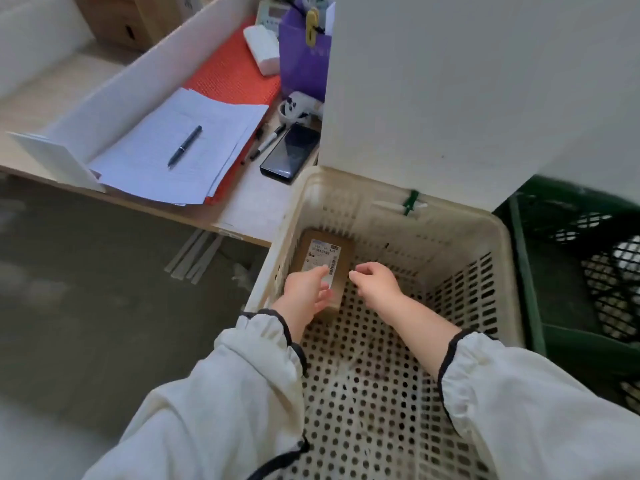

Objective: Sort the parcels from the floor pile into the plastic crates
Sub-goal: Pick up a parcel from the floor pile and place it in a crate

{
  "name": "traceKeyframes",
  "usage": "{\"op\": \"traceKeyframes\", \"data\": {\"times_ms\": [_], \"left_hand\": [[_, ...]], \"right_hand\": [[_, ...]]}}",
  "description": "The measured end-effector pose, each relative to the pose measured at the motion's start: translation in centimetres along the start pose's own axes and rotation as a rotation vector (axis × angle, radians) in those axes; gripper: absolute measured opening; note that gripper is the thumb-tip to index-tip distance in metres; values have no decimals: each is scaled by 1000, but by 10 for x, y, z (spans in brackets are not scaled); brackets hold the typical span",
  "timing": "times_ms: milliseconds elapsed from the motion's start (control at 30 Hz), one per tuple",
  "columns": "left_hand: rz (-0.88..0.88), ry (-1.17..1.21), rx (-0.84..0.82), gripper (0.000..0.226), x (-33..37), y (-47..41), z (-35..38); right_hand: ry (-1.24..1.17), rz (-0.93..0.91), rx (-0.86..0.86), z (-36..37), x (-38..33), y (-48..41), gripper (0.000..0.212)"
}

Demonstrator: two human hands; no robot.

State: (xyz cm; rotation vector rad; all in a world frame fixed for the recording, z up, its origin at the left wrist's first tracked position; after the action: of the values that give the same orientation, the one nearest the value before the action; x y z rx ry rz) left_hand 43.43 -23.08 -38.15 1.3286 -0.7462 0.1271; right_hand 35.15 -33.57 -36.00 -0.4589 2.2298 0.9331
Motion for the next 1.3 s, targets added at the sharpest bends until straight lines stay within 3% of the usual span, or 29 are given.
{"op": "traceKeyframes", "data": {"times_ms": [100,167,267,500,833,1233,1300], "left_hand": [[446,-525,66,27,39,51,-23],[622,-764,103,23,56,86,-44],[680,-911,142,21,69,128,-84],[720,-946,352,21,69,213,-172],[638,-803,686,23,-9,309,-281],[277,-342,1113,24,-256,482,-491],[206,-273,1181,26,-311,518,-521]], "right_hand": [[224,-228,-46,-19,-37,45,34],[358,-334,-85,-27,-61,74,34],[465,-451,-133,-31,-94,111,36],[467,-595,-265,-2,-148,174,34],[599,-934,-451,100,-185,280,29],[831,-1301,-906,291,-154,544,16],[844,-1351,-982,325,-137,598,22]]}}
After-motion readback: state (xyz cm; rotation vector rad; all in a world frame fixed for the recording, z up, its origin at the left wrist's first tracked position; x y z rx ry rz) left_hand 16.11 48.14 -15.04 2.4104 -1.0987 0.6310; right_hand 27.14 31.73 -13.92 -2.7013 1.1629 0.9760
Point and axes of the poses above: each hand's wrist, its own y-axis away from the middle knuckle, its own z-axis out of the palm, x = y × z, the point moved 3 cm from there along -y, towards the middle knuckle, and after that the axes turned 3 degrees about -z, right-handed, at the moved point
